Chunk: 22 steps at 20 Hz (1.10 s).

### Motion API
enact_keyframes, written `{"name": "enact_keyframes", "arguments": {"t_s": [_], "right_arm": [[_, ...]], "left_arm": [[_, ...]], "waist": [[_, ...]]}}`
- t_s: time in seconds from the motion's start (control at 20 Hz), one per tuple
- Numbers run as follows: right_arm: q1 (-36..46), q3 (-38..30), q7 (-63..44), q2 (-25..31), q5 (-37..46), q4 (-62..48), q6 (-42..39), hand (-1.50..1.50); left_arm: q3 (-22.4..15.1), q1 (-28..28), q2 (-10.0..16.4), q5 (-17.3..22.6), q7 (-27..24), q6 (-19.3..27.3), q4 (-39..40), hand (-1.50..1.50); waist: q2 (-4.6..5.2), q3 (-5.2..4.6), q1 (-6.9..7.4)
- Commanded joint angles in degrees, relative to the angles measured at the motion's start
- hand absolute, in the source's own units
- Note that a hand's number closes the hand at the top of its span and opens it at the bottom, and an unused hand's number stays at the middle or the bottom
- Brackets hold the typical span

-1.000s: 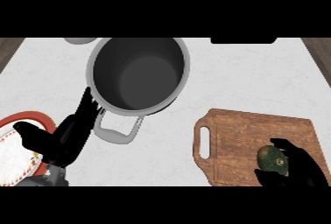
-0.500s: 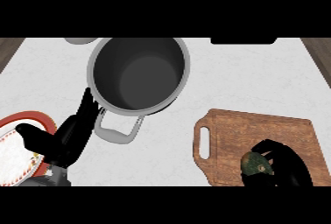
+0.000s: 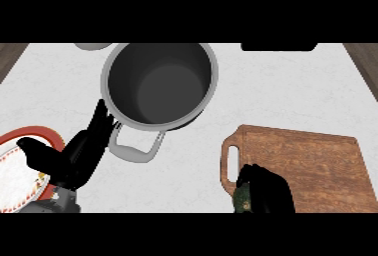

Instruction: Pick the squash from the cutting board and place it in the pot

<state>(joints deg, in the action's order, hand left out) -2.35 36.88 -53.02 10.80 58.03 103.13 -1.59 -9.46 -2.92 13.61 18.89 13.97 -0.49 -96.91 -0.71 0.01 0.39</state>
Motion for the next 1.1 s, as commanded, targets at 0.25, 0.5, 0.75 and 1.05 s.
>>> {"name": "enact_keyframes", "arguments": {"t_s": [0.25,0.5,0.75,1.05], "right_arm": [[0.7,8.32,-7.59,-4.13,14.22,2.91,-0.86,1.5],[3.0,11.77,-14.52,-6.6,26.64,15.93,-5.92,1.5],[5.6,17.63,-11.97,-8.9,33.27,29.15,-13.98,1.5],[17.16,13.72,-8.87,-10.5,28.02,29.01,-13.81,1.5]], "left_arm": [[-2.7,5.04,-1.3,-0.88,-0.26,-2.72,2.67,0.0],[-2.98,3.44,-2.44,-1.14,2.21,-0.92,0.92,0.0],[-1.78,3.71,-2.41,-1.17,0.74,-1.62,1.85,0.0],[-2.38,0.83,-3.08,-1.26,4.1,-1.35,2.17,0.0]], "waist": [[0.53,-0.05,-0.61],[0.25,-0.06,-0.95],[0.3,-0.1,-0.7],[0.62,-0.12,0.48]]}}
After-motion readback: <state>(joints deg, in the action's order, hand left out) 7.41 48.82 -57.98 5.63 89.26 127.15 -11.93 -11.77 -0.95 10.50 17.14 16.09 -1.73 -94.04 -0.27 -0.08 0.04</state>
